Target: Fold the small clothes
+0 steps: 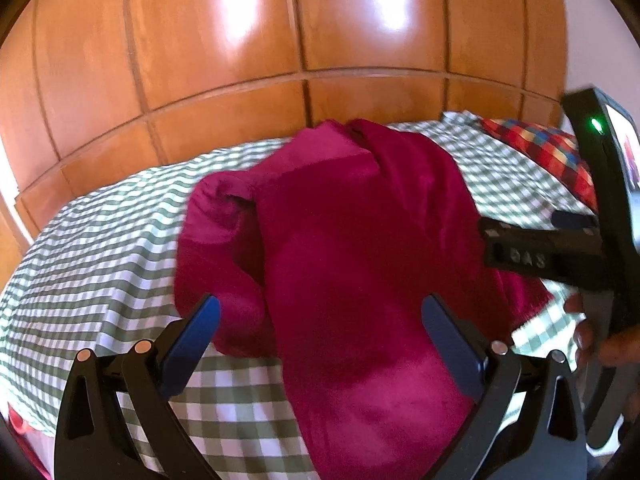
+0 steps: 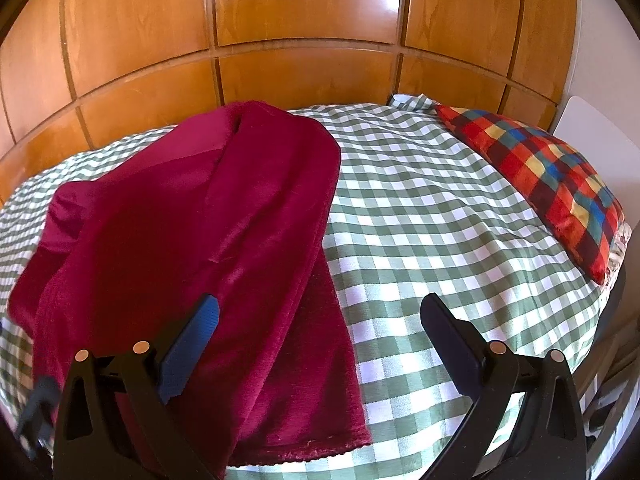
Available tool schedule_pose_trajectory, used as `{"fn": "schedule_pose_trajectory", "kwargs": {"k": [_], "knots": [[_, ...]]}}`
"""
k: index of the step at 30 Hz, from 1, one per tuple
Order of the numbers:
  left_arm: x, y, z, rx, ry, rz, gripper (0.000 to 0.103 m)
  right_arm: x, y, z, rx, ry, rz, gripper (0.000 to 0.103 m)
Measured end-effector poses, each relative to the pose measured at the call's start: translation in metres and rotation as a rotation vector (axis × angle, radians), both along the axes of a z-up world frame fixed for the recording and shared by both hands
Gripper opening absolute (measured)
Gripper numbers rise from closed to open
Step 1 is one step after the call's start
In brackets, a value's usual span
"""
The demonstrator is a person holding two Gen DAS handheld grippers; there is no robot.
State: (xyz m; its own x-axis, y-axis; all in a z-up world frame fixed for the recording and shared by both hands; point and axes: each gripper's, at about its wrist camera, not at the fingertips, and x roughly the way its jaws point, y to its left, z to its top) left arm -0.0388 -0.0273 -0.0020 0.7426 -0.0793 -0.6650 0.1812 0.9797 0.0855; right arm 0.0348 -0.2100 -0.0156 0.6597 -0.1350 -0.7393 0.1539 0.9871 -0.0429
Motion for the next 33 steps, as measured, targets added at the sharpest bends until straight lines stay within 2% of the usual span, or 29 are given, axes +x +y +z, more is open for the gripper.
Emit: {"fn": "schedule_pose_trajectory", "kwargs": {"k": [3, 7, 8, 10, 12, 14, 16, 17, 18, 19, 20, 23, 24, 25, 29, 33], "knots": [[-0.010, -0.010, -0.007, 0.017, 0.014, -0.099, 0.096, 0.001, -0.007, -0.001, 0.016, 0.008, -0.004, 0.100], [-0.024, -0.029, -0.028, 0.094, 0.063, -0.227, 0.075, 0.001, -0.021, -0.001, 0.074, 0.007, 0.001, 0.100], [-0.026, -0.033, -0.034, 0.114, 0.074, -0.242, 0.075, 0.001, -0.026, -0.001, 0.106, 0.004, 0.008, 0.098], [-0.032, -0.040, -0.044, 0.158, 0.077, -0.270, 0.075, 0.002, -0.030, -0.002, 0.151, 0.008, 0.024, 0.090], [-0.033, -0.043, -0.051, 0.194, 0.076, -0.277, 0.075, 0.004, -0.034, -0.006, 0.220, 0.027, 0.049, 0.073], [-0.034, -0.045, -0.054, 0.217, 0.072, -0.277, 0.069, 0.007, -0.033, -0.010, 0.277, 0.050, 0.070, 0.063], [-0.033, -0.042, -0.053, 0.205, 0.071, -0.283, 0.047, 0.013, -0.028, -0.017, 0.335, 0.080, 0.104, 0.058], [-0.032, -0.038, -0.051, 0.189, 0.074, -0.289, 0.041, 0.016, -0.025, -0.021, 0.349, 0.097, 0.117, 0.058], [-0.031, -0.033, -0.046, 0.161, 0.075, -0.291, 0.026, 0.019, -0.021, -0.026, 0.349, 0.122, 0.126, 0.055], [-0.031, -0.029, -0.042, 0.137, 0.077, -0.285, 0.014, 0.022, -0.018, -0.031, 0.343, 0.139, 0.130, 0.050], [-0.028, -0.025, -0.040, 0.106, 0.083, -0.280, 0.010, 0.024, -0.015, -0.035, 0.340, 0.153, 0.138, 0.042], [-0.015, 0.002, -0.021, -0.078, 0.129, -0.267, 0.007, 0.027, -0.004, -0.039, 0.288, 0.159, 0.188, 0.026], [-0.010, 0.015, -0.010, -0.151, 0.130, -0.256, 0.007, 0.027, -0.001, -0.037, 0.264, 0.154, 0.205, 0.014], [-0.005, 0.026, 0.001, -0.204, 0.116, -0.240, 0.007, 0.028, -0.001, -0.033, 0.250, 0.146, 0.215, 0.008], [0.023, 0.090, 0.053, -0.402, 0.012, -0.115, 0.007, 0.027, -0.014, -0.003, 0.245, 0.073, 0.245, 0.007], [0.059, 0.155, 0.081, -0.476, -0.080, 0.056, 0.007, 0.031, -0.033, 0.022, 0.194, 0.013, 0.229, 0.007]]}}
